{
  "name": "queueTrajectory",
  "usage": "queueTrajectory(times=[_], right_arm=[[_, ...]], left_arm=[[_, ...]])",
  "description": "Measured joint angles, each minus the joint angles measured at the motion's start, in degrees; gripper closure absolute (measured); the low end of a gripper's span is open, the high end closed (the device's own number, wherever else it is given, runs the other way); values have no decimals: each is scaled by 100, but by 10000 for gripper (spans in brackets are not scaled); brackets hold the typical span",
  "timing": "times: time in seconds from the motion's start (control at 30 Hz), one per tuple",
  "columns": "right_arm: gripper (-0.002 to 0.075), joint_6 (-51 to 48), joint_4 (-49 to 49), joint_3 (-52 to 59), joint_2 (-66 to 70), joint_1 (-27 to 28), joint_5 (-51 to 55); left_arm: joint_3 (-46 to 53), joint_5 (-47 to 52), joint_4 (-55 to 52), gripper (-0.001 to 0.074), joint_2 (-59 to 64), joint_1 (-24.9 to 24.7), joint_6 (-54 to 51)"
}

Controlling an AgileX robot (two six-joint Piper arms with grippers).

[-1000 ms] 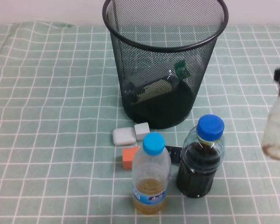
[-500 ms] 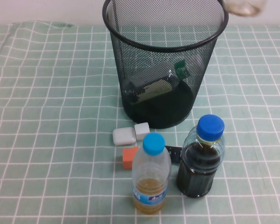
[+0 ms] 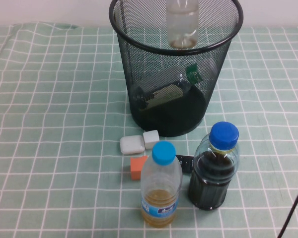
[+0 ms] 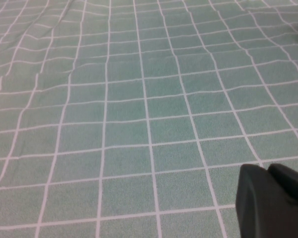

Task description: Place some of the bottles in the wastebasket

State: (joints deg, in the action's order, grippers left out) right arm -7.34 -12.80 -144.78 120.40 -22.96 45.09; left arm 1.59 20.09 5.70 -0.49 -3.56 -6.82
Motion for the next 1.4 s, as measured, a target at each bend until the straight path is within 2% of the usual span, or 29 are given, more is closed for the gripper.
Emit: queueTrajectory(times=[0.1, 0.23, 0.3, 0.43, 0.5, 0.67, 0.7, 0.93, 1.07, 1.2, 1.4], right_arm=[[522, -41, 37, 0, 193, 0, -22], [295, -29, 59, 0, 354, 0, 9], [242, -14, 73, 0, 354, 0, 137], [267, 84, 108, 0, 115, 0, 435], [332, 213, 159, 0, -91, 0, 829], [682, 224, 345, 0, -637, 0, 1870], [731, 224, 387, 0, -710, 0, 1996], [727, 1286, 1368, 13, -1266, 1, 2949], [731, 438, 1404, 25, -1526, 1, 2949], [731, 422, 1469, 38, -1834, 1, 2949], [731, -149, 1280, 99, -2391, 1, 2949]], left_arm=[[0, 0, 0, 736, 0, 0, 0], [0, 0, 0, 736, 0, 0, 0], [0, 0, 0, 736, 0, 0, 0], [0, 0, 0, 736, 0, 0, 0], [0, 0, 0, 736, 0, 0, 0], [0, 0, 0, 736, 0, 0, 0], [0, 0, 0, 736, 0, 0, 0], [0, 0, 0, 736, 0, 0, 0], [0, 0, 0, 736, 0, 0, 0], [0, 0, 0, 736, 0, 0, 0], [0, 0, 0, 736, 0, 0, 0]])
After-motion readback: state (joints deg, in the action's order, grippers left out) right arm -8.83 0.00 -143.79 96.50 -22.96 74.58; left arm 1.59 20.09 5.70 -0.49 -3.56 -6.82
